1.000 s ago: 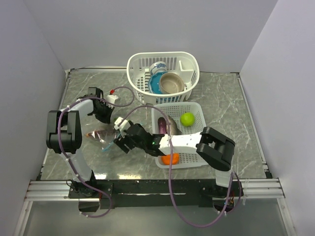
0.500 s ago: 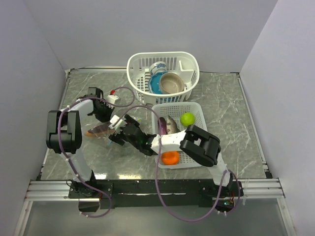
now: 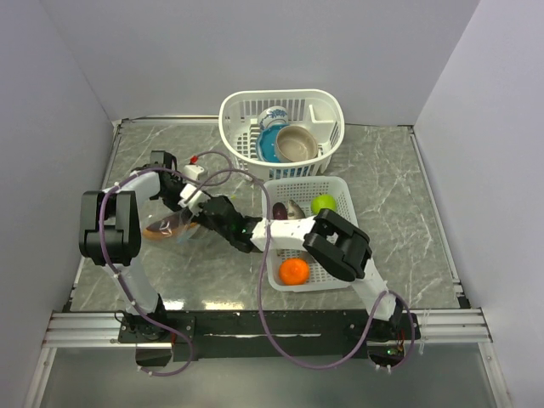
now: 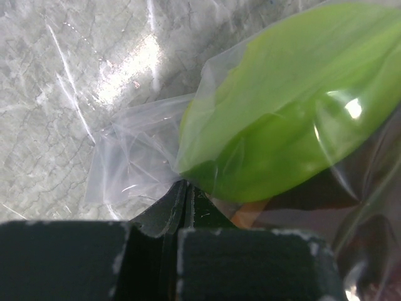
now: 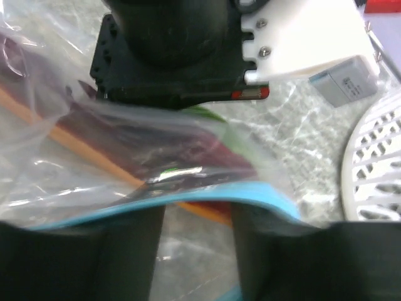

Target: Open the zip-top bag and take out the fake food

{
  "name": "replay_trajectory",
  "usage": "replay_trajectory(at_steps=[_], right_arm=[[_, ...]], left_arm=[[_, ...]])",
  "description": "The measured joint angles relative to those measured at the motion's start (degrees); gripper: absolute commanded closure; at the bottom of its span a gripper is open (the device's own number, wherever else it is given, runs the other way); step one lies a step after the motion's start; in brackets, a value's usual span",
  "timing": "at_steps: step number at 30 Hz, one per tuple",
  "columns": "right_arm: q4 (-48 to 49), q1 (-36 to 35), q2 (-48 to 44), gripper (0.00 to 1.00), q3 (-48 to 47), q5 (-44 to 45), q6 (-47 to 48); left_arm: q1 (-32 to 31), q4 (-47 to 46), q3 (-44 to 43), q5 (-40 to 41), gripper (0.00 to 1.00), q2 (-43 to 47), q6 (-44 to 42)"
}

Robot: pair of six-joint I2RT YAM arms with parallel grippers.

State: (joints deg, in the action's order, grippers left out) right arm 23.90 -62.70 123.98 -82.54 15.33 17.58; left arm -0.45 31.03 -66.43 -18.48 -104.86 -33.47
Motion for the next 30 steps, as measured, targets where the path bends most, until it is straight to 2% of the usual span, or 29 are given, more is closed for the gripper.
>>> replay_trajectory(at_steps=[1,2,3,12,13,14,15,17,20,22,30], right_arm=[[-1.0,0.2,0.0,0.78,-0.7,-0.8,-0.2],[-1.5,0.4,-0.1,0.96,-1.0,-2.2,-0.9],[-1.9,0.4,-0.2,1.0,-0.9,-3.2,-1.2],[-4.3,-1.5,-4.1,0.98,7.4,-11.2,-4.7],[-4.4,-1.6,-5.1,0.86,8.6,-11.8,-4.9],[-4.2,-1.7,-5.9,0.51,9.7,-11.9,-5.2],[-4.2,-1.7,-6.6,0.39,10.4,-11.8,-5.6],[-3.7,-1.6,-7.2,0.22,10.6,-11.0,-5.8],[-2.4,-1.6,-7.2,0.06,10.5,-8.1,-5.9],[-1.0,-1.6,-7.2,0.01,10.5,-5.4,-5.5],[3.3,-1.0,-6.2,0.0,8.8,1.7,-2.0]], left_arm=[[0.0,0.0,0.0,0.0,0.99,0.0,0.0],[0.0,0.0,0.0,-0.1,0.99,0.0,0.0],[0.0,0.0,0.0,-0.1,0.99,0.0,-0.1],[-0.3,0.2,0.0,-1.2,0.99,0.0,0.1],[-0.3,0.2,0.0,-1.2,0.99,0.0,0.0],[-0.3,0.2,0.0,-1.2,0.99,0.0,0.1],[-0.3,0.2,0.0,-1.3,0.99,0.0,0.1],[-0.3,0.2,0.0,-1.4,0.99,0.0,0.0],[-0.3,0.3,0.0,-1.7,0.99,0.0,0.0],[-0.3,0.3,0.0,-1.9,0.99,0.0,-0.2],[-1.0,2.3,1.6,-5.1,0.99,1.2,-5.0]])
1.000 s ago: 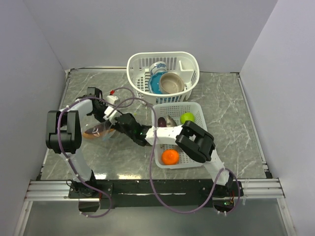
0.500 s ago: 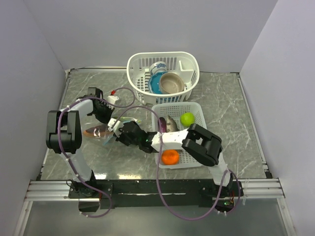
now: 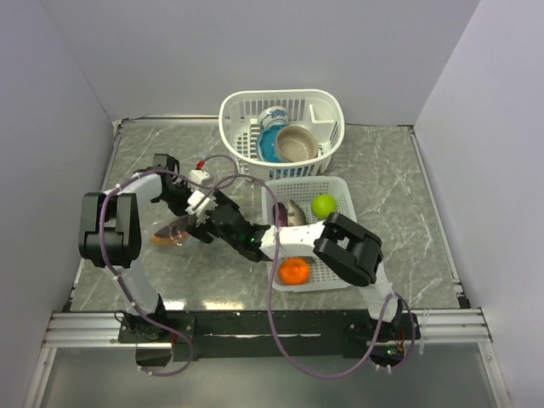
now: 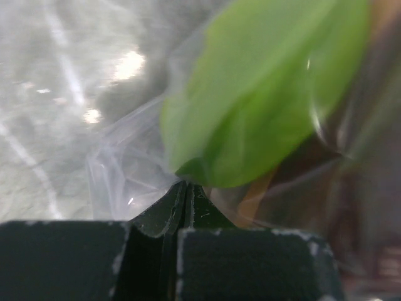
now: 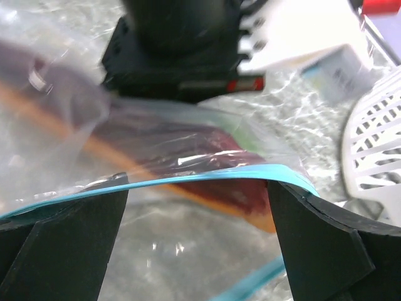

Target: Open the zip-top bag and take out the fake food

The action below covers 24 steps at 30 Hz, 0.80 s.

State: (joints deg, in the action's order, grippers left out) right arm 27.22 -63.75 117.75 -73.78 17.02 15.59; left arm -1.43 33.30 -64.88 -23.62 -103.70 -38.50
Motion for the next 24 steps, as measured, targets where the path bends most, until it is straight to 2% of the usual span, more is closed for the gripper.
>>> replay_trajectory(at_steps=[9,15,21,23,24], right_arm=[[-3.2,0.7,1.5,0.0,-4.2,-3.4,-0.6],[-5.0,0.6,1.2,0.0,-3.4,-8.2,-3.3],[-5.0,-0.6,0.8,0.0,-0.7,-8.9,-6.9],[-5.6,-1.3,0.8,0.02,-0.7,-8.7,-7.3],[-5.8,-1.6,0.7,0.1,-0.7,-8.6,-7.5]], left_arm=[[-0.6,10.3,-0.6,-5.9,0.99,-0.2,-9.1],[-0.8,13.3,-0.7,-7.0,0.99,-0.4,-11.4],[-1.8,15.7,-0.7,-8.1,0.99,-0.4,-12.0],[-2.2,16.4,-0.7,-8.0,0.99,-0.4,-12.1],[-2.3,16.7,-0.7,-7.8,0.99,-0.4,-12.0]])
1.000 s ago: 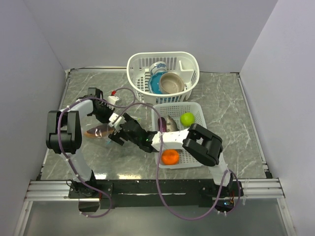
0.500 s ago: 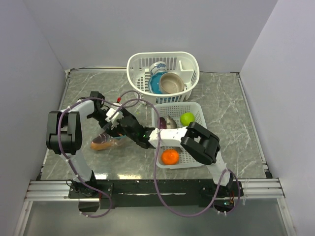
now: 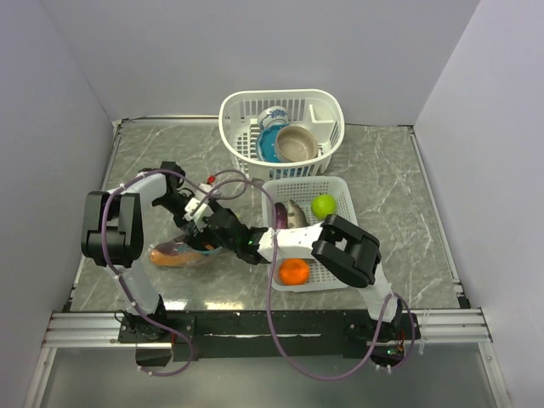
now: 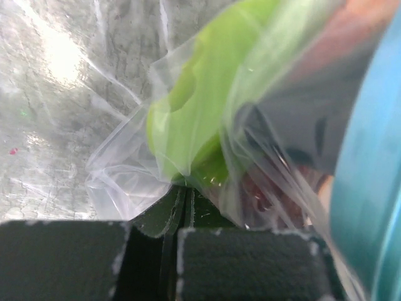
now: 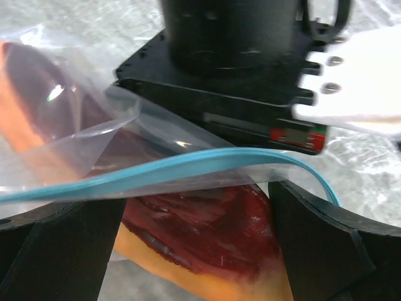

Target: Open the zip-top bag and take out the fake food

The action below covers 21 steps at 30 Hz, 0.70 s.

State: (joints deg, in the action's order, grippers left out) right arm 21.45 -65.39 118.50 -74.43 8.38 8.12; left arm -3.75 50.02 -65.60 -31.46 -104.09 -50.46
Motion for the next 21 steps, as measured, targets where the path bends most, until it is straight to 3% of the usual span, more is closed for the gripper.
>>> replay_trajectory(at_steps=[2,3,5,6,9,16,19,21], right_arm=[[-0.1,-0.4,-0.3,0.21,0.7,0.0,-0.1],[0.0,-0.6,-0.8,0.34,1.5,-0.2,-0.3],[-0.3,-0.9,-2.5,0.48,3.7,-0.6,-1.2],[-0.8,-1.0,-3.4,0.62,4.7,-1.0,-1.7],[-1.9,-1.9,-7.0,0.81,8.3,-2.5,-4.1],[-3.9,-5.5,-15.5,0.78,16.3,-3.4,-6.1],[-5.4,-5.9,-18.9,0.85,18.1,-3.3,-6.9],[-6.0,-6.1,-20.6,0.96,18.4,-3.3,-7.2]], left_arm=[[-0.2,0.2,0.0,0.5,0.99,0.0,0.4],[-0.2,0.1,0.0,0.9,0.99,0.0,0.8],[-0.5,-1.1,0.2,2.0,0.99,0.0,2.4],[-0.7,-1.9,0.4,2.7,0.99,0.0,3.5],[-1.0,-4.2,0.8,4.2,0.99,0.2,7.0],[-1.5,-10.3,3.0,7.2,0.99,2.0,14.2],[-1.7,-11.6,3.1,8.6,0.99,2.3,16.5],[-1.8,-12.3,3.1,9.1,0.99,2.3,17.7]])
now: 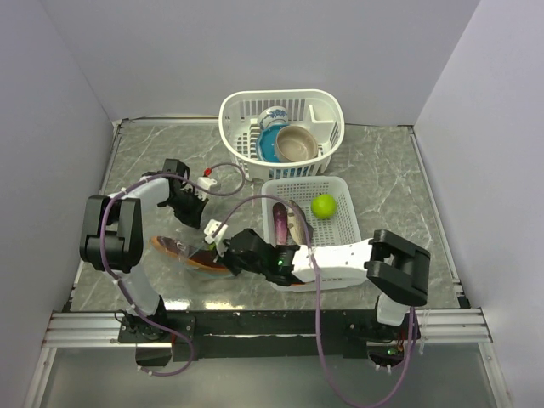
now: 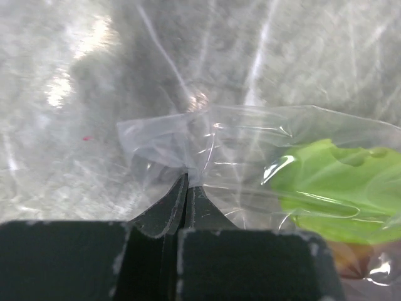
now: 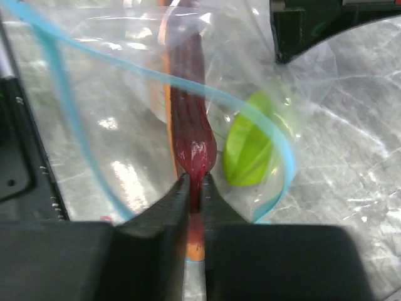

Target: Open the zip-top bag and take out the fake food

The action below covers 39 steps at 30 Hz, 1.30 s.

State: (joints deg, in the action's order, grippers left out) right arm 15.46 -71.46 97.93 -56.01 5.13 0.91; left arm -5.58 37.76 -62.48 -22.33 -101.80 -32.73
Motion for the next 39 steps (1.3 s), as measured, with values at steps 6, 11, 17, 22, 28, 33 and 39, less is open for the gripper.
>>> replay_trajectory(at_steps=[6,11,17,22,28,33,39], right_arm=[[-1.6,-0.6,-1.8,1.0,0.2,-0.2,-1.0],[-4.9,-1.3,-5.9,1.0,2.5,0.2,-1.6],[-9.5,-1.9,-17.1,1.0,2.4,4.9,0.1],[-14.3,-1.9,-27.4,1.0,3.4,13.2,2.2],[-17.0,-2.1,-44.3,1.0,12.7,29.9,0.4],[-19.8,-2.1,-53.3,1.0,16.8,44.1,-6.6],[-30.2,-2.0,-49.3,0.91,15.6,56.3,-18.8]], left_arm=[[0.0,-2.2,0.0,2.2,0.99,0.2,1.4],[0.0,-4.3,0.0,4.5,0.99,0.3,2.0],[-0.1,-8.8,0.3,10.1,0.99,0.2,2.1],[0.4,-10.9,0.2,12.8,0.99,0.0,2.1],[1.8,-8.2,-1.6,13.0,0.99,-0.2,2.2],[2.1,-3.4,-6.3,9.7,0.99,0.5,2.4],[2.1,1.1,-11.4,4.7,0.99,4.9,2.4]])
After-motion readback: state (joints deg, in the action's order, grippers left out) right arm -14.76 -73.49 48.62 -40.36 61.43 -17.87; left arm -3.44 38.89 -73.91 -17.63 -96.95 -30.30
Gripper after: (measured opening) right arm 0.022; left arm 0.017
